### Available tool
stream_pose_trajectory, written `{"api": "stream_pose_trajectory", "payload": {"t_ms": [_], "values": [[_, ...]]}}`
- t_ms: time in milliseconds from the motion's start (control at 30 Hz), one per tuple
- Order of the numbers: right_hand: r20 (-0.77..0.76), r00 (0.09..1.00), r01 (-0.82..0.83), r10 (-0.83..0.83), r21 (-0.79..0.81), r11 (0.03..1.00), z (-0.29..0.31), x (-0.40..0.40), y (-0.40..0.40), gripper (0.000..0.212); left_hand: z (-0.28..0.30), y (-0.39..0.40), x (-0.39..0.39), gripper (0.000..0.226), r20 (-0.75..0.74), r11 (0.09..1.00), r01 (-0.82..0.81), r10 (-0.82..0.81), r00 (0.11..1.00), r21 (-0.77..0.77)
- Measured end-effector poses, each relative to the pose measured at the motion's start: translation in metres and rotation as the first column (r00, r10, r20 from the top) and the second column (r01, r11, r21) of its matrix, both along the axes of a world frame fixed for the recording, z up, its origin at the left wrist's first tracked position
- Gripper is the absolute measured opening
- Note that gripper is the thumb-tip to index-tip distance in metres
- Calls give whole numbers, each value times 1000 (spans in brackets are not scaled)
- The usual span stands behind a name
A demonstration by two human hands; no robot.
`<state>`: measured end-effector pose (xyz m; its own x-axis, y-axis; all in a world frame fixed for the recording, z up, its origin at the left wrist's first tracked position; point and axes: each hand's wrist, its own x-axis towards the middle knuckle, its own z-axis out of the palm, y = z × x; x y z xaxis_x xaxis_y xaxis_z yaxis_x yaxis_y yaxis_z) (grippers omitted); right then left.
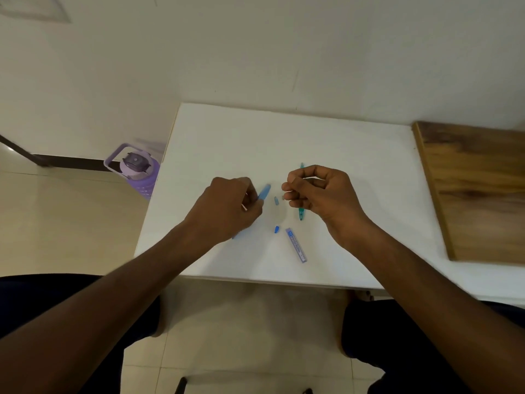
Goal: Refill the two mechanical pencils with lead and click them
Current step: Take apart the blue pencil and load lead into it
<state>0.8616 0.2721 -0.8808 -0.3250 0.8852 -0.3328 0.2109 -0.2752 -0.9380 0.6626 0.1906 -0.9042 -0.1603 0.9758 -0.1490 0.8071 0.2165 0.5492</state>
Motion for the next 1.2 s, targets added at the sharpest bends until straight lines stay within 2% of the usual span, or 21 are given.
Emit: {"api": "stream_pose_trajectory", "payload": {"t_ms": [67, 167, 500, 833, 1033, 1200], "values": [[-8, 999, 48, -48, 26, 998, 2, 0, 3, 14, 7, -1, 3, 17, 77, 993, 47, -55, 995, 108], [-21, 996, 87, -86, 54, 995, 6, 0, 6, 19, 12, -1, 6, 15, 96, 976, 76, -98, 991, 205], [-87, 993, 87, -83, 42, 995, 10, -1, 3, 19, 9, -1, 6, 19, 77, 964, 113, -135, 988, 241], [-77, 994, 76, -72, 52, 996, 8, -1, 3, 20, 6, 1, 7, 19, 75, 968, 102, -122, 990, 231], [-47, 998, 41, -37, 89, 995, 6, 1, 4, 18, 9, 0, 8, 20, 72, 961, 113, -135, 988, 254], [60, 998, -37, 26, 183, 982, 6, 0, 3, 17, 11, -1, 9, 19, 109, 954, 98, -134, 985, 285]]}}
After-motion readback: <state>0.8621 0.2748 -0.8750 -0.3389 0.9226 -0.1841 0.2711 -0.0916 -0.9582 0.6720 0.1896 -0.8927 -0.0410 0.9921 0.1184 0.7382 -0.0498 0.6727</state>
